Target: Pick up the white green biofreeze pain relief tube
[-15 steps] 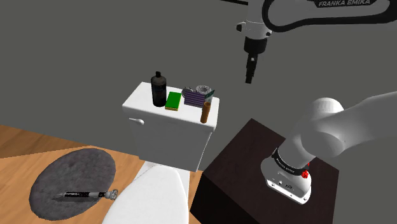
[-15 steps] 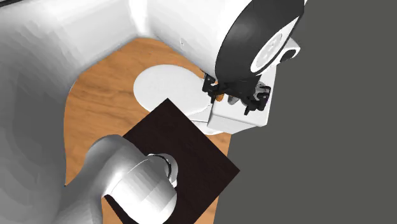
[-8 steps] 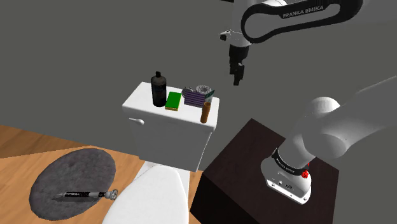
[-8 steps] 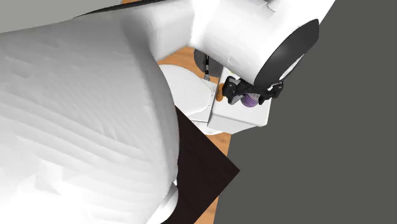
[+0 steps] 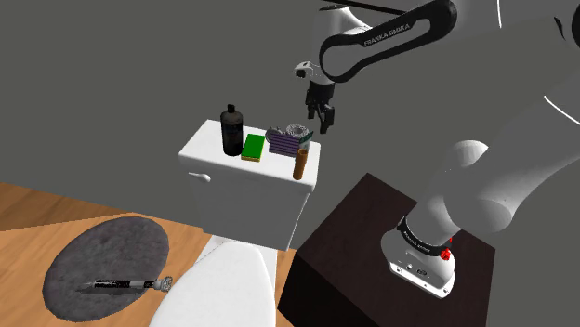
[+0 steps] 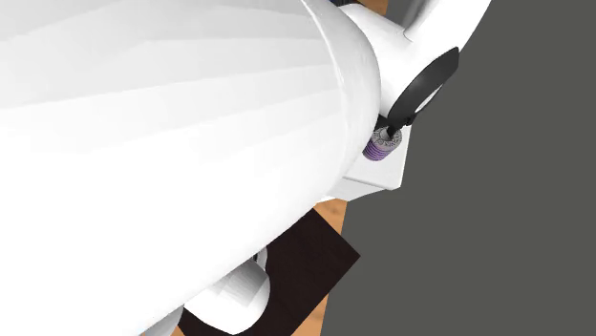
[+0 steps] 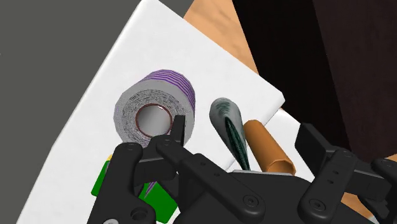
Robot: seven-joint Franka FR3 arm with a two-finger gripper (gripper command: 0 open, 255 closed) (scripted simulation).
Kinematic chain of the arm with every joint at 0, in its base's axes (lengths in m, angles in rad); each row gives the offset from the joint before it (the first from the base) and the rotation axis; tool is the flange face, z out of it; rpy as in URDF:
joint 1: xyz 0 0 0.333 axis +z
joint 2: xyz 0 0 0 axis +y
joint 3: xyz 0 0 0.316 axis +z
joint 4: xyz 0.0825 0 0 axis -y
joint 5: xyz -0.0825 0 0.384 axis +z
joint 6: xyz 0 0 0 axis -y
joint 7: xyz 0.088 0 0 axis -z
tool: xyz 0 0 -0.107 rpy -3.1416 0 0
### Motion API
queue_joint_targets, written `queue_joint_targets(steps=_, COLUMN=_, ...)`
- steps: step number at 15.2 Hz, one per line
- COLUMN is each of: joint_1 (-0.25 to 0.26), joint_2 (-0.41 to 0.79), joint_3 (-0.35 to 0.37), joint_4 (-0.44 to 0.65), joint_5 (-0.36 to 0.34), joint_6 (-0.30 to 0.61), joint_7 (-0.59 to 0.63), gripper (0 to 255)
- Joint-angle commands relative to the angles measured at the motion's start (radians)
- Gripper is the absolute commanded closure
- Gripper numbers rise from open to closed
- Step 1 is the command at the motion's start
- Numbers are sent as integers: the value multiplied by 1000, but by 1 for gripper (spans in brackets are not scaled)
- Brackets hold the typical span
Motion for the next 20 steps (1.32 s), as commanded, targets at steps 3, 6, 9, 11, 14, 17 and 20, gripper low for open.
queue_joint_targets(steps=3, joint_1=4, joint_2=40, joint_3=-6, joint_4=-24, joint_5=7, joint_6=64, joint_7=-14, gripper=0)
queue_joint_targets(steps=6, joint_1=4, joint_2=62, joint_3=-9, joint_4=-40, joint_5=10, joint_6=103, joint_7=-15, gripper=0)
queue_joint_targets(steps=9, joint_1=4, joint_2=59, joint_3=-8, joint_4=-41, joint_5=9, joint_6=101, joint_7=-14, gripper=255)
queue_joint_targets(steps=11, joint_1=4, joint_2=58, joint_3=-8, joint_4=-41, joint_5=9, joint_6=100, joint_7=-14, gripper=255)
queue_joint_targets(steps=14, joint_1=4, joint_2=58, joint_3=-8, joint_4=-41, joint_5=9, joint_6=100, joint_7=-14, gripper=255)
queue_joint_targets(steps=17, joint_1=4, joint_2=62, joint_3=-9, joint_4=-40, joint_5=10, joint_6=103, joint_7=-15, gripper=255)
queue_joint_targets(steps=20, joint_1=4, joint_2=36, joint_3=-6, joint_4=-21, joint_5=7, joint_6=58, joint_7=-14, gripper=255)
